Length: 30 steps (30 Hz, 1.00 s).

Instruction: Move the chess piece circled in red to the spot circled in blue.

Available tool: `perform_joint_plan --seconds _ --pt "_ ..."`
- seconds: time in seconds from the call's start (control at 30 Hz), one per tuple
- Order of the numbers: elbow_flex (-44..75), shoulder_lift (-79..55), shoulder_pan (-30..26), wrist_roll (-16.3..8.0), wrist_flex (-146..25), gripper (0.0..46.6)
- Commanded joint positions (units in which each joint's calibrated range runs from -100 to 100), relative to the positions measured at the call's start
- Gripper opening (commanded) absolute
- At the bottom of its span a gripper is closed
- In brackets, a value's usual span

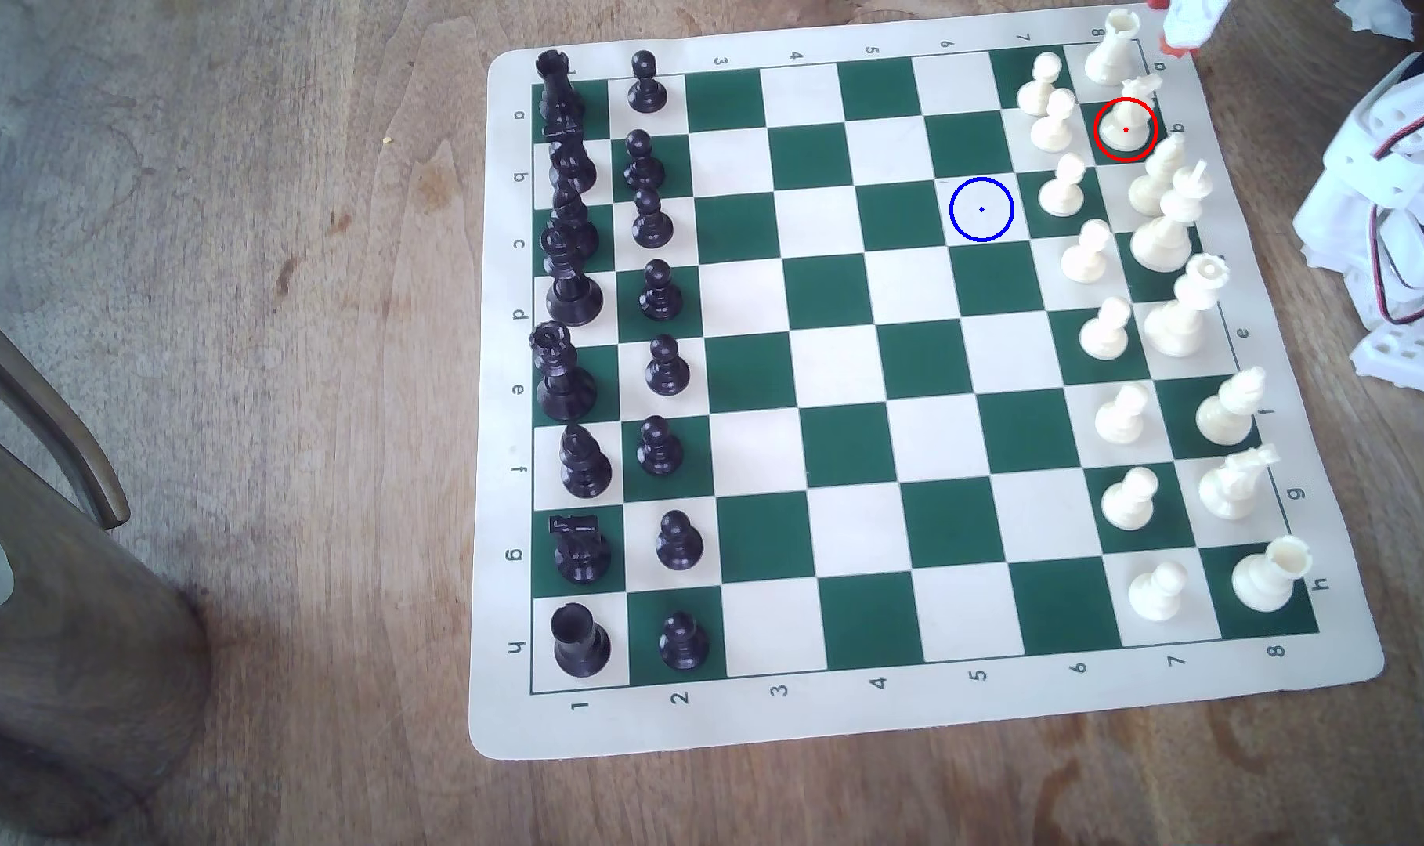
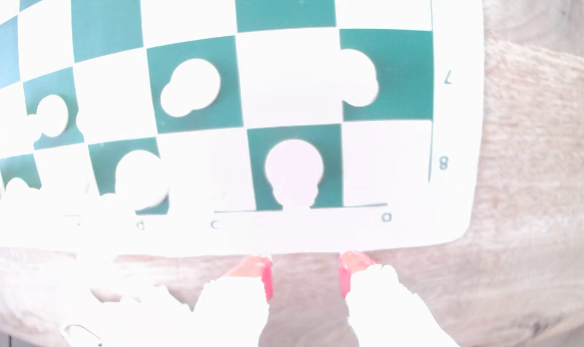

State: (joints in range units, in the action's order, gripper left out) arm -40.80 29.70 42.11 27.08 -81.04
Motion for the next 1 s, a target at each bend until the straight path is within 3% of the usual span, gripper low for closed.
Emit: perform_joint_plan --seconds 0.0,0.63,0.97 --pt "-1.35 1.96 -2.02 -0.63 0.20 10.8" --pt "-7.61 -3.13 -1.24 -0.63 10.60 12.3" --pt "-10.51 -4.74 -2.02 -1.66 16.17 10.3"
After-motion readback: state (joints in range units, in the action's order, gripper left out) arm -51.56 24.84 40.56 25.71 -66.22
